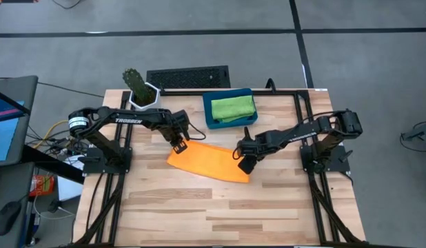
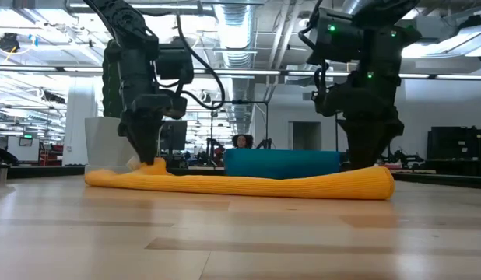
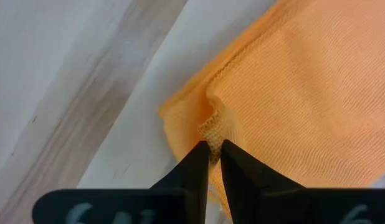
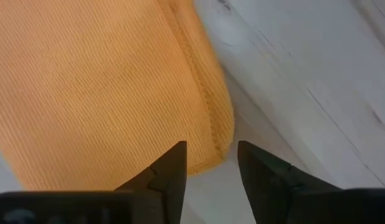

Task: Fold microfiber towels
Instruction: Fold the orange microfiber cloth

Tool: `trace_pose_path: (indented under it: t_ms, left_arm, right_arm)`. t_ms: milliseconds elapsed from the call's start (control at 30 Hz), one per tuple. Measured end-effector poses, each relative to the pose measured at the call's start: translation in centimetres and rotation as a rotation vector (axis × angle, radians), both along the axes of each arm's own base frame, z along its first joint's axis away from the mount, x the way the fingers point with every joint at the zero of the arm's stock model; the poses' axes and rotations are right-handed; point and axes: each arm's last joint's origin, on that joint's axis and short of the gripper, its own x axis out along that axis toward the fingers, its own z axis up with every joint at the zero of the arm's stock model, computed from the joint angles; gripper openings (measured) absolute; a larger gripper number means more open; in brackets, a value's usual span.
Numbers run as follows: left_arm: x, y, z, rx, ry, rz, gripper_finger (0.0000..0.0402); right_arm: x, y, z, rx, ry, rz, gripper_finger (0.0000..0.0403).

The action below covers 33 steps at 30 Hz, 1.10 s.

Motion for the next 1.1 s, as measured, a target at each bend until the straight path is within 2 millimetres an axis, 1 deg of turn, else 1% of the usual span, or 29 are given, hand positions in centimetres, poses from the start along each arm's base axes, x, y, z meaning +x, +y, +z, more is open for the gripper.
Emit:
trace_pose_path:
  t_ms: [167,367,433,567,600,700,767,967,1100]
  left_arm:
    - [-0.2,-0.1,-0.1,-0.007,0.021,-0.003,0.0034]
    - [-0.2,-0.1,-0.1,-0.006,0.021,-0.003,0.0034]
    - [-0.2,-0.1,-0.1,-0.006,0.02,-0.003,0.0034]
    - [-0.2,-0.1,-0.1,-0.006,0.02,-0.003,0.0034]
    - [-0.2,-0.1,-0.1,-0.006,0.02,-0.003,0.0034]
    - [-0.2,-0.1,-0.1,-0.006,0.02,-0.003,0.0034]
    - [-0.2,-0.1,-0.1,-0.006,0.02,-0.003,0.0034]
    - [-0.2,-0.1,-0.1,-0.006,0.02,-0.003,0.0034]
    - [-0.2,-0.1,-0.1,-0.007,0.021,-0.003,0.0034]
  right_arm:
    - [0.1,0.0,0.0,-0.001,-0.006,0.006,0.0156]
    - [0.2,-0.1,0.0,-0.01,-0.018,0.017,0.0123]
    - [0.2,-0.2,0.0,-0.011,-0.016,0.019,0.0098]
    - [0.1,-0.2,0.0,-0.014,-0.014,0.021,0.002]
    - [0.1,-0.2,0.0,-0.015,-0.013,0.026,0.0014]
    - [0.1,-0.3,0.0,-0.017,-0.013,0.022,0.0017]
    - [0.1,-0.4,0.1,-0.038,-0.012,0.018,0.001]
    - [0.3,-0.7,1.5,-0.14,0.02,0.004,0.0005]
    - [0.4,-0.9,1.6,-0.102,0.024,0.029,0.0006]
